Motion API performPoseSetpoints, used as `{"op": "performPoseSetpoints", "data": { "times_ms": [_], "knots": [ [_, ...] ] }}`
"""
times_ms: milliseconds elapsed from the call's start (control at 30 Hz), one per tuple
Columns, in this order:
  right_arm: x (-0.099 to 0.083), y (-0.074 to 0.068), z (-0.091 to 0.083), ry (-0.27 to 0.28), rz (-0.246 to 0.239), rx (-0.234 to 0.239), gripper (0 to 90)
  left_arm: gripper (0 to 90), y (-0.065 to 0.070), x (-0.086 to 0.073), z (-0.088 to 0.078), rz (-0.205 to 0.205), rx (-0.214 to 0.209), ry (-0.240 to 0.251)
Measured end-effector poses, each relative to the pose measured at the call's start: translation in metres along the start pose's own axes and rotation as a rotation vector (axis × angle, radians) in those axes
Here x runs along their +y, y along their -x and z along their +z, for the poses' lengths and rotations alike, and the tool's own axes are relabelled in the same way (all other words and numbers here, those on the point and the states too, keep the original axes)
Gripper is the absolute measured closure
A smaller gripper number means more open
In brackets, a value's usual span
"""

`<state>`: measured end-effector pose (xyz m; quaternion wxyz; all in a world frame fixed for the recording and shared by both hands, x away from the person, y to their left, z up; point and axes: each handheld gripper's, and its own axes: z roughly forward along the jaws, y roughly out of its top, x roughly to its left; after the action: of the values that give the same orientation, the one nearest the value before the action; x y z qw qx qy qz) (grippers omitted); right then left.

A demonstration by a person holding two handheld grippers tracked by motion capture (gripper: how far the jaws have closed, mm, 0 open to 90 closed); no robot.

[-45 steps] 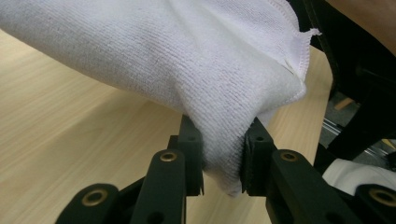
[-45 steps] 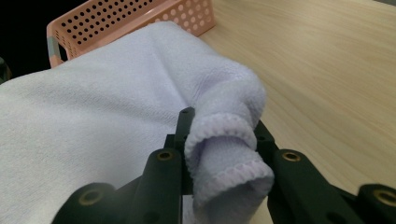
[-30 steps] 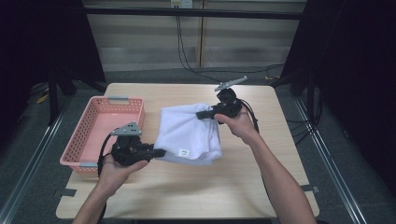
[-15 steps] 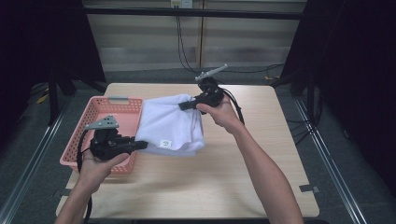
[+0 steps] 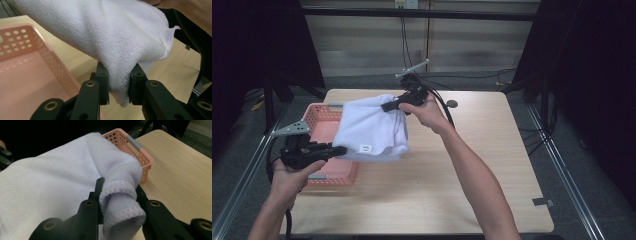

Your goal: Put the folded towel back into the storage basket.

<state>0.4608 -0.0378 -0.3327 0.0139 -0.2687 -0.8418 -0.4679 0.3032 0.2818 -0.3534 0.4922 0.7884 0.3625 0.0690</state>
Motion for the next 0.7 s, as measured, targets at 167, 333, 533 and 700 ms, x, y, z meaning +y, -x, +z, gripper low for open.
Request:
{"op": "performPoseSetpoints", "data": {
  "times_ms": [167, 333, 533, 700],
  "knots": [
    [0.014, -0.006, 0.015, 0.006, -0.004, 0.013, 73.5, 74.8, -0.012, -0.003, -0.015, -0.028, 0.037, 0.009],
    [0.025, -0.011, 0.034, 0.011, 0.004, 0.020, 73.5, 74.9, -0.024, -0.006, -0.029, -0.045, 0.062, 0.018],
    [0.039, -0.017, 0.057, -0.009, 0.004, 0.033, 73.5, 74.9, -0.037, -0.014, -0.045, -0.076, 0.086, 0.029],
    [0.053, -0.026, 0.072, -0.015, -0.015, 0.043, 73.5, 75.0, -0.047, -0.023, -0.061, -0.099, 0.102, 0.047]
  ]
}}
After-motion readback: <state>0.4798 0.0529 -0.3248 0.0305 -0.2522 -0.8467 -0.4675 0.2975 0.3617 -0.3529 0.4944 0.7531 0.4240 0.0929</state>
